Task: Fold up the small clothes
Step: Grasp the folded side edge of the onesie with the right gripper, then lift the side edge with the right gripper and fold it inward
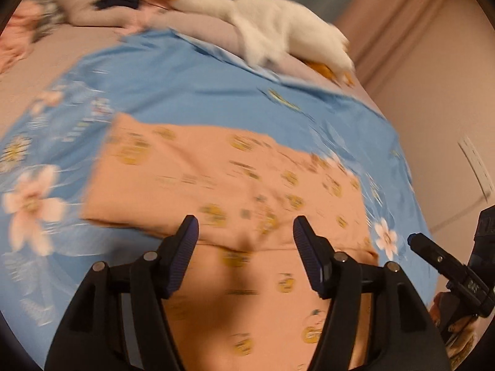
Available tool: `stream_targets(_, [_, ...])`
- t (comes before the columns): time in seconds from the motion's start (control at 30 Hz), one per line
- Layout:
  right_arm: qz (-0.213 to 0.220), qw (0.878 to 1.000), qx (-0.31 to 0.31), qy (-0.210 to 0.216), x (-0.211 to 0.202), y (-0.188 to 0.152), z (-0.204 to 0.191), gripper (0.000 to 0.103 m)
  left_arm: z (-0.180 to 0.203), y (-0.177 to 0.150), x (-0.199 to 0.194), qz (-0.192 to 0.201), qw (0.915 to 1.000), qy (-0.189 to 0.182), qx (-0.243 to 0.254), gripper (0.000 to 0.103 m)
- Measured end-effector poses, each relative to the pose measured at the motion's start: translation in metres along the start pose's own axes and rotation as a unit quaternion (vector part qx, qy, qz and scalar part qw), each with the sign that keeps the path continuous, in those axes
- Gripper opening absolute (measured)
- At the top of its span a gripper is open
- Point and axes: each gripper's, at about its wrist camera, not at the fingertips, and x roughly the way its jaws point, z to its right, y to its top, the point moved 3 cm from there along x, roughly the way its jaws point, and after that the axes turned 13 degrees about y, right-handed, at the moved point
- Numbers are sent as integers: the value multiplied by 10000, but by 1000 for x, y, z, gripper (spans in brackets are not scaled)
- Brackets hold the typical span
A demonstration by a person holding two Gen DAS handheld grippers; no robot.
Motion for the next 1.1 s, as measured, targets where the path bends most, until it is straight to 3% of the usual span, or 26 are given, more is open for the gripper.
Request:
stream_targets(0.17, [-618, 9969, -62, 484, 47, 12, -11, 92, -55, -6, -20, 152, 9960, 722, -513, 63])
stream_targets(0.33, [-1412, 9845, 212, 1016, 109, 8, -15, 92, -99, -17, -28, 55, 9901, 966, -1014, 63])
stream_targets(0.43, [-1632, 9809, 229, 1036, 130, 6, -16, 80, -112, -20, -30, 31, 9868, 1125, -1168, 63])
stream_targets(0.5, [-1799, 9770, 335, 1098, 144, 6, -16, 79, -122, -22, -32, 4, 9845, 1199, -1284, 63])
stream_targets(0.6, [-1998, 9725, 496, 1089, 161, 2, -13, 61, -131, -25, -34, -14, 9825, 1244, -1389, 63])
stream_targets(0.7, [-1932, 9775, 177, 822, 162, 2, -18, 32, -134, -26, -34, -39, 9818, 1265, -1414, 63])
stream_targets(0.73, [-1924, 9784, 89, 755, 161, 2, -19, 7, -134, -26, -33, -60, 9818, 1267, -1415, 63])
stream_targets(0.83, [-1817, 9793, -44, 891, 149, 7, -23, 7, -133, -25, -32, -61, 9823, 1249, -1394, 63])
stream_targets(0.97, [-1382, 9844, -682, 855, 113, 31, -37, 7, -129, -23, -29, -61, 9830, 1267, -1325, 63])
stream_targets(1.1, [-961, 9874, -858, 920, 77, 59, -42, 7, -122, -20, -26, -64, 9845, 1180, -1295, 63])
